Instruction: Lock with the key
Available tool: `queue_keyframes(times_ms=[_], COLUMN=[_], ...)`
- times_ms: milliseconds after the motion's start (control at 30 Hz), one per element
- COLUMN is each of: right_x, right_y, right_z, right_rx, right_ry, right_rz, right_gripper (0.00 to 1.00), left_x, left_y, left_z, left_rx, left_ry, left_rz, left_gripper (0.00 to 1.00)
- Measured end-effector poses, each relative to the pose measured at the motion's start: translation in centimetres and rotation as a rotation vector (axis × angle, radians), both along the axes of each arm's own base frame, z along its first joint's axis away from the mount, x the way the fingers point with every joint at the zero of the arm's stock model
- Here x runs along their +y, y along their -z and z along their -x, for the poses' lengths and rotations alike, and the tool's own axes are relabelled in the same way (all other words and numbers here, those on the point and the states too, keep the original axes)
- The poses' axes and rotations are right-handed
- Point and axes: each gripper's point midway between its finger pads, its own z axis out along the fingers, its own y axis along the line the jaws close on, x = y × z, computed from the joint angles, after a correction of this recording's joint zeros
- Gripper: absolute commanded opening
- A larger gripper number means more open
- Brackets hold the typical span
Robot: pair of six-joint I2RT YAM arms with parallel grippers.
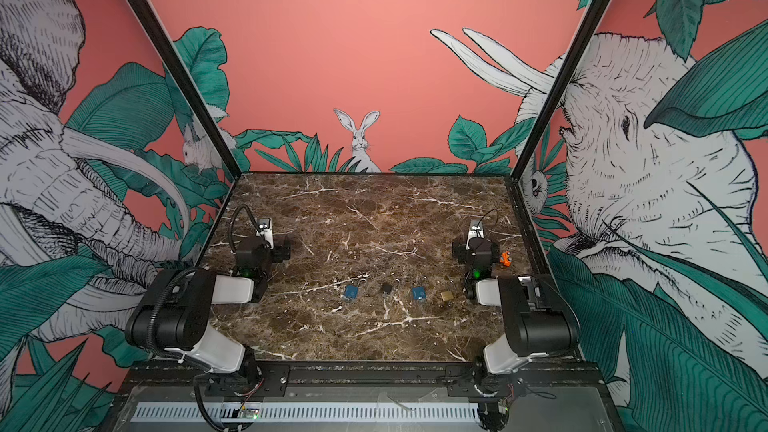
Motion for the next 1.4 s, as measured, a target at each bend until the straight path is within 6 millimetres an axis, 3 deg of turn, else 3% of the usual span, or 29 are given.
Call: queue_keyframes(times_ms=[1267, 1333, 1400], right_x=[0.0, 0.1, 0.8], right_y=[0.2, -0.3, -2.8], right_z=[0.0, -0.1, -1.0], right_rx=[0.021, 0.058, 0.075], right_ry=[-0.017, -0.013, -0.01], right_rz=[-0.01, 0.006, 0.017], right_gripper=[0.98, 0.98, 0.98], left_x=[-0.3, -1.2, -2.9], left_y=[-0.1, -0.9, -3.8], left_z=[0.1, 0.1, -0.6], left_rx=[0.008, 0.036, 0.015], left_ry=[-0.004, 0.003, 0.014], left_rz=[-0.022, -0.06, -0.089], left_gripper=[0.98, 0.98, 0.98])
